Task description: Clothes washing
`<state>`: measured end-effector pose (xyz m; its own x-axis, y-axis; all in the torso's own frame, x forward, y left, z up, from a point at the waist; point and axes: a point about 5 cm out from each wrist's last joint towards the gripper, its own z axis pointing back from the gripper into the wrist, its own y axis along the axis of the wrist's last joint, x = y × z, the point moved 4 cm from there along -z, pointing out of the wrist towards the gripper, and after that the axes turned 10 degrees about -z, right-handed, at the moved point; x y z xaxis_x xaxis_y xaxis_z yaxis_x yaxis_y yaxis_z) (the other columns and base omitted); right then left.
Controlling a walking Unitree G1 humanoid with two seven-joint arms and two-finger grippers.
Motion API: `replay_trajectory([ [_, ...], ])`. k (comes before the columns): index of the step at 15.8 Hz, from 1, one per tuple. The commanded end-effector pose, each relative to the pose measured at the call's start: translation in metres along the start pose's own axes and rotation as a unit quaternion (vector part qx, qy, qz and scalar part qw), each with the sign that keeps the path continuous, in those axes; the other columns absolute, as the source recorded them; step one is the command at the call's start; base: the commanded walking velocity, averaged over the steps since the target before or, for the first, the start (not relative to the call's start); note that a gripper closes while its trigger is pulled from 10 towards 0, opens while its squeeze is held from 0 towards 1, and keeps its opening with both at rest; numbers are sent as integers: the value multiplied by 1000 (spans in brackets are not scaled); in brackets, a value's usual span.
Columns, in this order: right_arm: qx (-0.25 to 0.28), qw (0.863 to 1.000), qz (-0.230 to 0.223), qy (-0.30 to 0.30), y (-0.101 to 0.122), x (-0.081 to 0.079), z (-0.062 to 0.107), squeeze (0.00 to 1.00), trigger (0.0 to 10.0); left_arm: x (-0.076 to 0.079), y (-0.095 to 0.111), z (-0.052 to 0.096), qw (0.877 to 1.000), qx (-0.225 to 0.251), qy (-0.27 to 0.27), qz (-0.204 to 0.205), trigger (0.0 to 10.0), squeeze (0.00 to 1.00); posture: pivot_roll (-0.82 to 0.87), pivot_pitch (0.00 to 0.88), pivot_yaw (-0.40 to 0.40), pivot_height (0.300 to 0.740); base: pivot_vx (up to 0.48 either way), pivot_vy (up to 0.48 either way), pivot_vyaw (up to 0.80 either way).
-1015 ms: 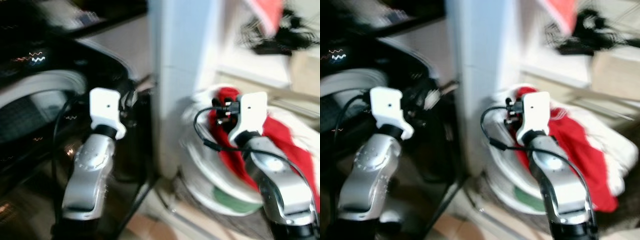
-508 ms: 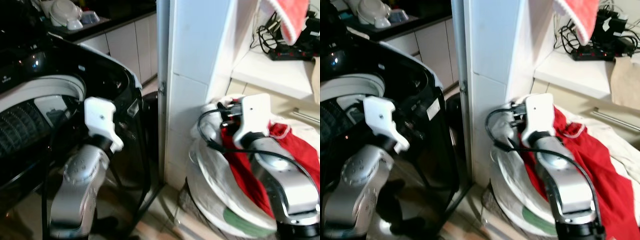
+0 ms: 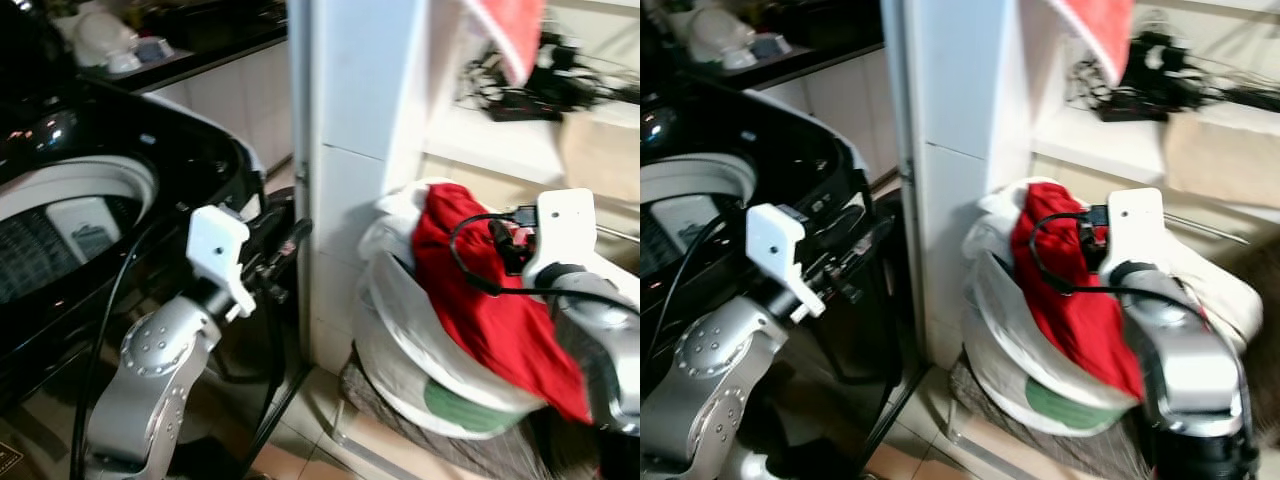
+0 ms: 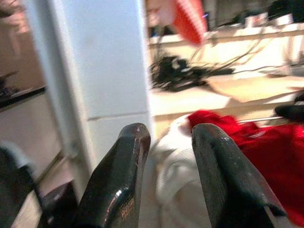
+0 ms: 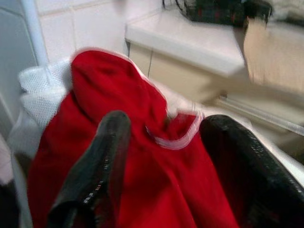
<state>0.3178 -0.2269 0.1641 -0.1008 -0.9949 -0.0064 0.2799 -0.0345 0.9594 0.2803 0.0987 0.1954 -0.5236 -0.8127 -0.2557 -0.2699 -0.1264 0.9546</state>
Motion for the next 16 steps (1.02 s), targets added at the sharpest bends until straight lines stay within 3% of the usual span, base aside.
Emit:
replay_trajectory([
  [1,-27,999,-27,6,-5,6,-3,1000,10000,2,-1,-3,1000,-8,-3,-2,10000,0,-44,4,20,740,0,0,0],
  [3,-39,999,-32,8,-8,10,-4,1000,10000,0,-6,-7,1000,-24,2,-13,10000,0,-44,4,20,740,0,0,0],
  [5,-33,998,-38,50,-2,0,-4,1000,10000,-4,-6,-10,999,-30,23,-4,10000,0,-42,7,19,740,0,0,0],
  [8,-25,998,-35,52,-1,0,-6,1000,10000,-4,-8,-13,999,-32,44,-3,10000,0,-44,8,20,740,0,0,0],
  [13,34,998,-27,35,20,2,-13,1000,10000,-5,-4,-19,997,-21,76,9,10000,0,-40,8,10,740,0,0,0],
  [14,46,998,-25,29,23,-2,-12,608,10000,-7,-1,-19,997,-11,79,11,10000,0,-40,8,9,740,0,0,0],
  [15,65,997,-33,39,25,-11,-9,0,10000,-9,0,-20,996,-3,88,11,10000,0,-40,10,10,740,274,0,0],
  [16,71,996,-37,47,25,-16,-7,0,10000,-11,0,-21,996,-5,94,12,10000,0,-41,9,11,740,281,0,0],
])
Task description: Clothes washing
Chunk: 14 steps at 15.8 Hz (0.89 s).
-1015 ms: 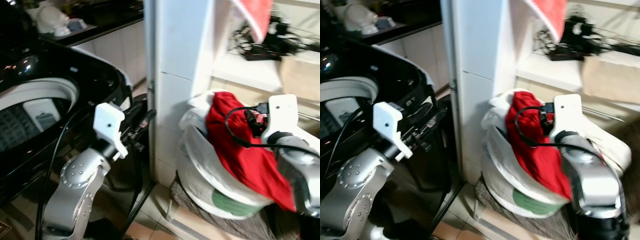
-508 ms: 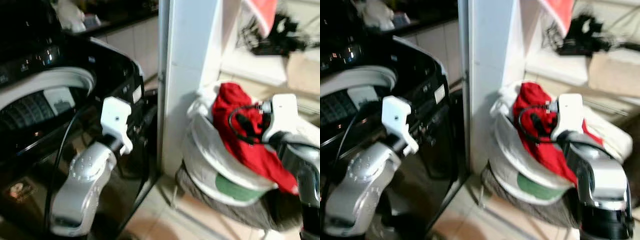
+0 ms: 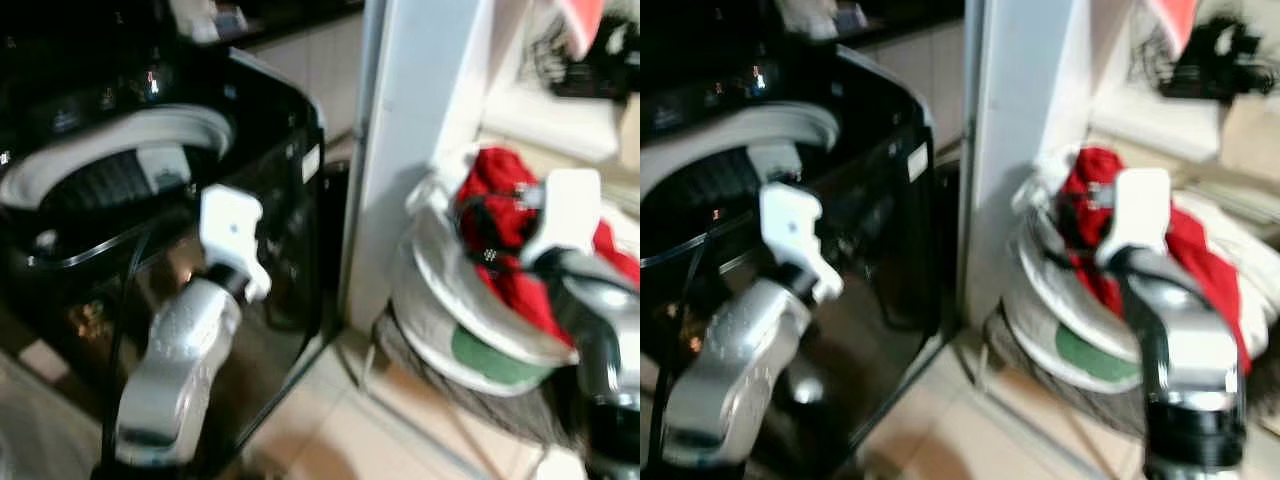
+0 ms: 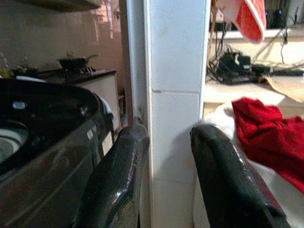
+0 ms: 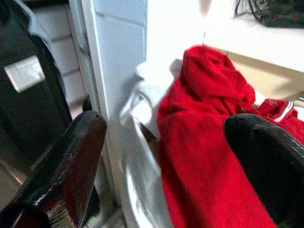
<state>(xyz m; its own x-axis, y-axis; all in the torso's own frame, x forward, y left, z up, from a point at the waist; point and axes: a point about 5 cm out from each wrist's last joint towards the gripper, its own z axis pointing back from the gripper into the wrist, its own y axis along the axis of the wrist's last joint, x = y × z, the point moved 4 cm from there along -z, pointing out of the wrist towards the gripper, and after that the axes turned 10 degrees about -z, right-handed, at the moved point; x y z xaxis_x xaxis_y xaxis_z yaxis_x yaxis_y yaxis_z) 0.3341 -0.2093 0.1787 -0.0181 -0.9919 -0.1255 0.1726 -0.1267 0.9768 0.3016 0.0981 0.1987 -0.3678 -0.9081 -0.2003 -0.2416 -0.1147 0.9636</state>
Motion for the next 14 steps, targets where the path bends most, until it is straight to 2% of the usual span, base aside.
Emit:
replay_trajectory([
  [1,24,999,-14,23,5,-15,5,0,10000,-1,0,-4,1000,-4,13,-2,10000,0,-44,12,15,740,326,0,-406],
  [4,23,999,-14,33,0,-24,7,0,10000,-5,-4,-4,1000,-12,26,-11,10000,0,-45,13,18,740,349,0,-554],
  [10,48,996,20,78,3,-46,14,0,10000,-9,-8,-2,999,-15,51,-10,10000,0,-48,14,8,740,363,0,0],
  [14,45,994,38,96,1,-49,15,0,10000,-12,-8,0,998,-15,59,-13,10000,0,-42,14,2,740,363,0,0],
])
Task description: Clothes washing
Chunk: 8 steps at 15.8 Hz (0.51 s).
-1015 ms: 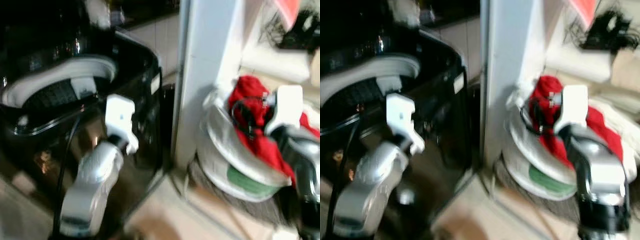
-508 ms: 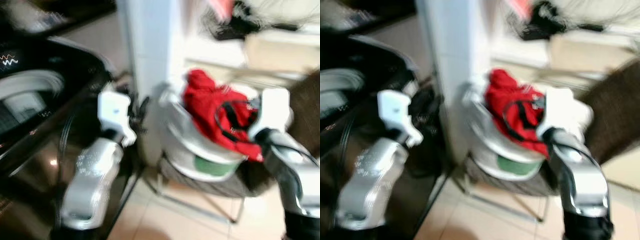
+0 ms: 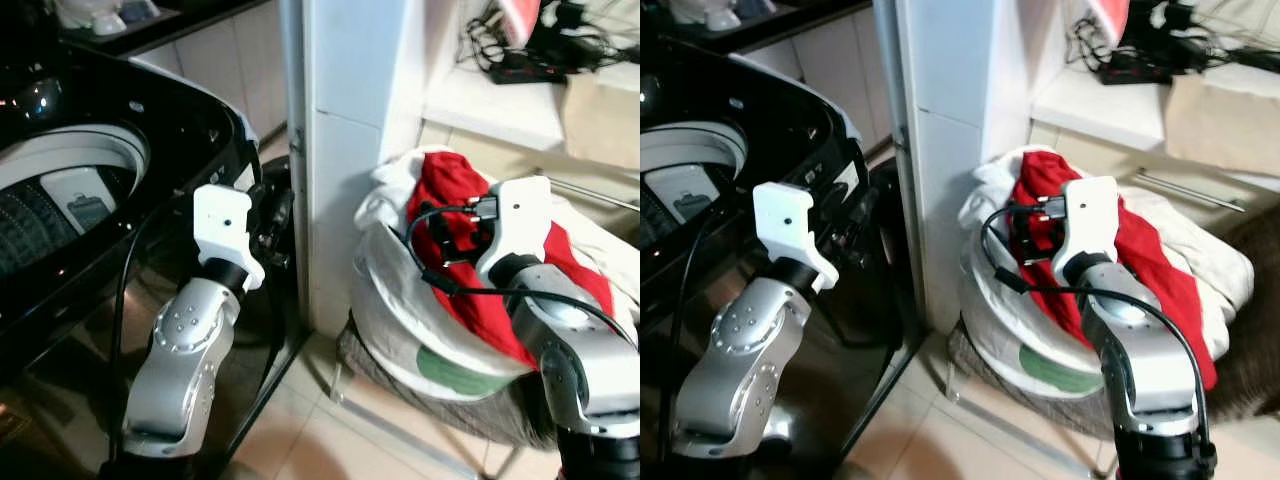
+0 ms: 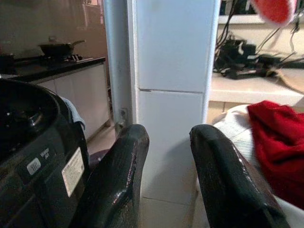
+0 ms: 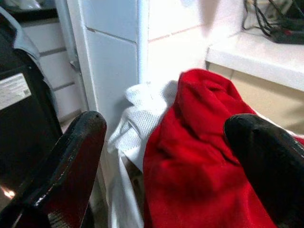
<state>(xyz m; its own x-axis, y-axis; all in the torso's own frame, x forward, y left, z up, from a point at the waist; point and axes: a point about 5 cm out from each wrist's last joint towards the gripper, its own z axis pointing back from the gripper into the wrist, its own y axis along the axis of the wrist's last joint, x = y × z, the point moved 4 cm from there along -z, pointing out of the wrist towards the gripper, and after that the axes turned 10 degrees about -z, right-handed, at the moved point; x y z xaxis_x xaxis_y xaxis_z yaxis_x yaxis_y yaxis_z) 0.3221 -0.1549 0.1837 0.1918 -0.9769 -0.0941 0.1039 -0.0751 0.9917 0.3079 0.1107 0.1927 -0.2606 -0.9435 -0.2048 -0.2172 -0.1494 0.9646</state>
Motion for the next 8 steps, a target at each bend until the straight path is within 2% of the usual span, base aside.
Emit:
replay_trajectory([
  [1,12,1000,9,-6,5,5,3,0,10000,0,1,0,1000,2,4,0,10000,0,-42,13,2,740,360,0,0],
  [6,11,1000,9,-14,3,6,4,0,10000,4,1,0,1000,2,-6,2,10000,0,-42,11,6,740,357,0,0],
  [8,9,1000,10,-18,1,7,5,0,10000,5,1,3,1000,6,-11,11,10000,0,-41,10,8,740,0,0,0],
])
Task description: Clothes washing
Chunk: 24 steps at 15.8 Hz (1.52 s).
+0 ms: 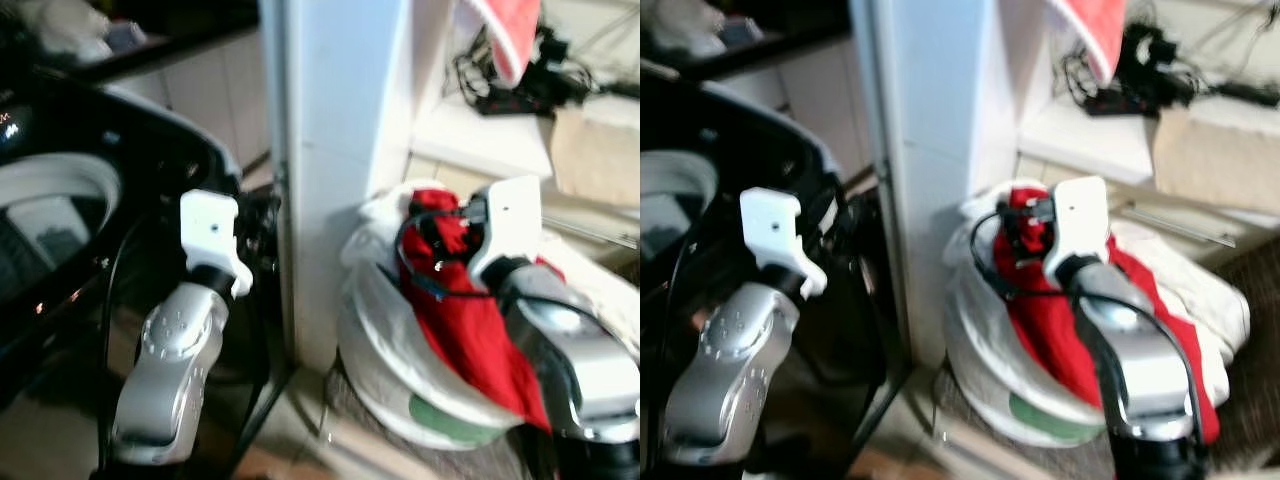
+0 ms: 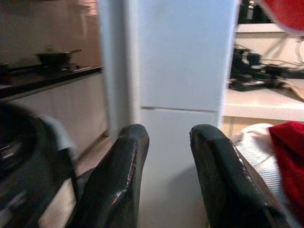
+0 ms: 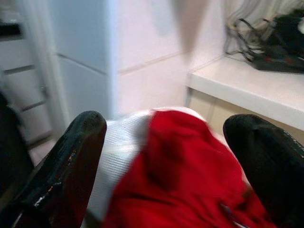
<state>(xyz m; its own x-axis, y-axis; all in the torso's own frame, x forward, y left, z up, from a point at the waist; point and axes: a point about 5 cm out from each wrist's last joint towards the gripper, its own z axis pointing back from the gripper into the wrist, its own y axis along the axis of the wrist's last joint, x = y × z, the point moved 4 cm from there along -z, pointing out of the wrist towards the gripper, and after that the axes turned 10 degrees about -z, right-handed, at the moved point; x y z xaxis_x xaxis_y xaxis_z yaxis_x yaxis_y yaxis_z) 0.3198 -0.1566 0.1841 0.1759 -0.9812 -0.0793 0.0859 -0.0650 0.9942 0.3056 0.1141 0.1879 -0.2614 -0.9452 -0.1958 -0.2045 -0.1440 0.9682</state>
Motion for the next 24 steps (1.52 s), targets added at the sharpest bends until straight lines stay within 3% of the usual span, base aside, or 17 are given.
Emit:
replay_trajectory([
  [1,-3,1000,-2,-15,0,8,2,0,10000,6,5,1,1000,9,-15,3,10000,0,-40,10,8,740,0,0,0],
  [8,-26,999,11,-14,-4,12,2,0,10000,8,1,3,1000,-1,-25,11,10000,0,-36,0,11,740,0,0,0],
  [9,-39,999,16,-1,-6,13,3,1000,10000,9,-1,3,1000,-5,-28,10,10000,0,-38,0,11,740,0,0,0],
  [10,-63,998,12,22,-9,12,5,1000,10000,12,-4,4,999,-12,-41,5,10000,0,-38,0,10,740,0,0,0],
  [16,-140,990,-1,31,-30,23,2,1000,10000,31,-4,11,993,-16,-115,18,10000,0,-37,7,11,740,0,0,0],
  [20,-171,984,-8,40,-39,25,-8,1000,10000,44,-4,22,981,-16,-192,4,10000,0,-25,7,4,740,0,0,0],
  [21,-185,982,0,33,-46,28,-9,714,10000,48,-3,29,974,-14,-225,1,10000,0,-24,8,3,740,0,0,0],
  [22,-193,981,2,35,-51,28,-11,43,10000,51,-2,34,969,-12,-248,-1,10000,0,-24,8,3,740,0,0,0],
  [24,-210,976,13,49,-64,29,-12,0,10000,52,0,35,968,-10,-251,0,10000,0,-16,8,1,740,0,0,0],
])
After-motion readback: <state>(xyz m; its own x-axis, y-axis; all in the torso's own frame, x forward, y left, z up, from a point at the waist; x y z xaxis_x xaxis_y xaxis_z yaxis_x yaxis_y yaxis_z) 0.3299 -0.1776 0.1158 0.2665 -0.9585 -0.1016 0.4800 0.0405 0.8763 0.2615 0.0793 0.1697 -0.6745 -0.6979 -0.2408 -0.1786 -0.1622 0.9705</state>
